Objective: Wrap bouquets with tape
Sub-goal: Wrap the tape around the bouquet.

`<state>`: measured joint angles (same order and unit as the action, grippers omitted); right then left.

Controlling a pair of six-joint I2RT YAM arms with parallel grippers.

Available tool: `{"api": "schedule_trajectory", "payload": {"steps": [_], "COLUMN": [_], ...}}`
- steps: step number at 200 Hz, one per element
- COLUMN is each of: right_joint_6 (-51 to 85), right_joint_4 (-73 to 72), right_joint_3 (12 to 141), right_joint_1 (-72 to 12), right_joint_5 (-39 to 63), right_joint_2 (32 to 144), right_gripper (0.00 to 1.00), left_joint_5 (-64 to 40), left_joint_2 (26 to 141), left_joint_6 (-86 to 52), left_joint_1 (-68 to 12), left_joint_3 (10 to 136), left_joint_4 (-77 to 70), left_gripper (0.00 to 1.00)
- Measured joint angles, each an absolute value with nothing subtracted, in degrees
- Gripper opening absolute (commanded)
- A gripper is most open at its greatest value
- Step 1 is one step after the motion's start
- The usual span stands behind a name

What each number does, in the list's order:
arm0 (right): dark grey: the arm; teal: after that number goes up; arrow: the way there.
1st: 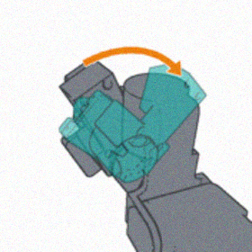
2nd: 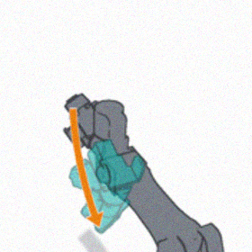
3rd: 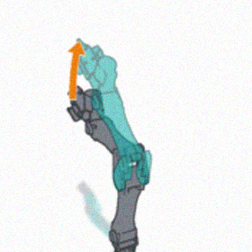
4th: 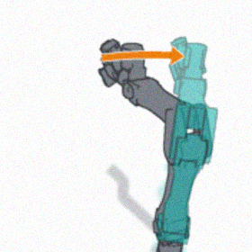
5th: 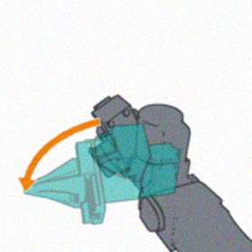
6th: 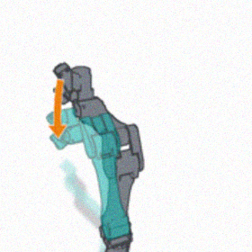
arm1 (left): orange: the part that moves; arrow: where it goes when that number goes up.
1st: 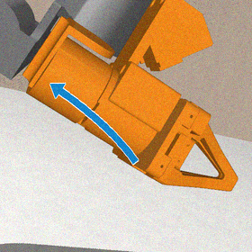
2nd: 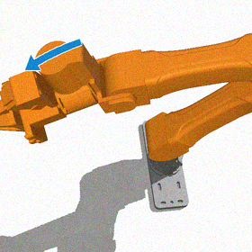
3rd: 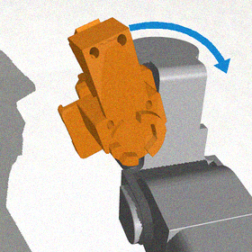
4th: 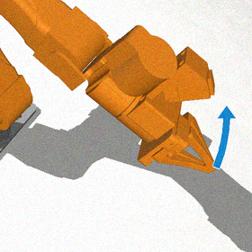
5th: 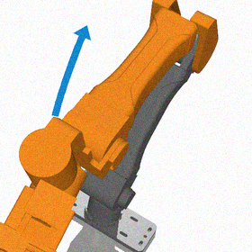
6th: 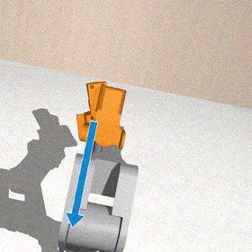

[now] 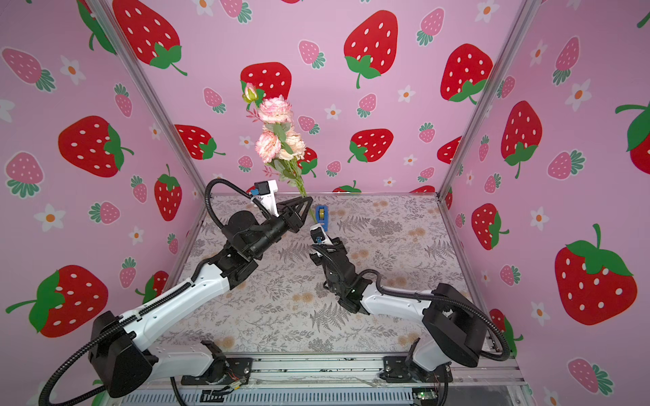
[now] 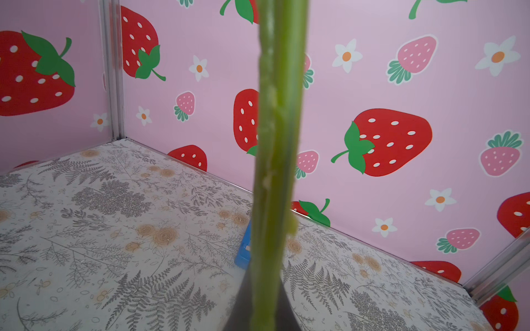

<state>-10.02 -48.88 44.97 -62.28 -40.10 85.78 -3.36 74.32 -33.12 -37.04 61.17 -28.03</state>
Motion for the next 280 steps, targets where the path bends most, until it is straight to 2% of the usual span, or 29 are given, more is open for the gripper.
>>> {"api": "schedule_trajectory", "payload": {"steps": [38,61,95,106,118,146,158,172,184,193,212,241,280], "right_joint_6": [-12.16,-13.06,-17.74,-19.05,-19.92,-21.80,-21.96,-21.23,-19.27,-18.11,-13.76,-5.72,6.74], "right_joint_4": [-49.58,-50.22,-53.80,-54.68,-55.77,-56.53,-56.53,-56.01,-54.22,-51.90,-47.07,-42.22,-42.85], "right_joint_3": [47.03,47.66,48.69,48.88,49.56,50.48,50.50,50.50,50.50,50.50,50.11,47.16,44.16], "right_joint_1": [-63.00,-63.13,-64.40,-64.75,-64.99,-65.06,-65.14,-65.17,-65.19,-65.30,-65.36,-63.37,-55.02], "right_joint_5": [-43.81,-45.87,-51.05,-52.51,-53.82,-55.70,-55.79,-55.48,-54.37,-52.73,-46.68,-29.50,-2.15], "right_joint_2": [87.81,88.88,92.36,93.36,94.30,94.67,94.65,94.37,93.36,91.83,86.76,76.20,71.02], "right_gripper": [0.00,0.00,0.00,0.00,0.00,0.00,0.13,0.36,0.50,0.67,0.83,0.90,0.89], "left_joint_5": [-1.50,-1.34,0.69,2.13,3.84,5.37,5.23,4.25,2.24,-0.45,-8.84,-23.35,-40.51], "left_joint_2": [74.32,74.46,75.37,75.42,75.42,75.44,75.44,75.46,75.48,75.48,75.48,75.48,74.32], "left_joint_6": [-34.63,-35.42,-36.07,-36.23,-35.64,-35.75,-35.55,-35.11,-34.68,-34.44,-33.45,-30.04,-25.28], "left_joint_1": [-37.04,-37.04,-37.04,-37.04,-37.04,-36.93,-36.93,-36.80,-36.21,-35.46,-32.95,-30.09,-30.44], "left_joint_3": [61.17,61.28,61.56,61.56,61.52,61.43,61.43,61.43,61.43,61.43,61.47,63.64,67.35], "left_joint_4": [-28.91,-28.86,-28.67,-28.51,-28.29,-28.69,-28.93,-29.30,-29.74,-30.13,-31.55,-31.18,-31.00], "left_gripper": [0.40,0.37,0.24,0.15,0.00,0.00,0.00,0.00,0.00,0.00,0.00,0.00,0.00]}}
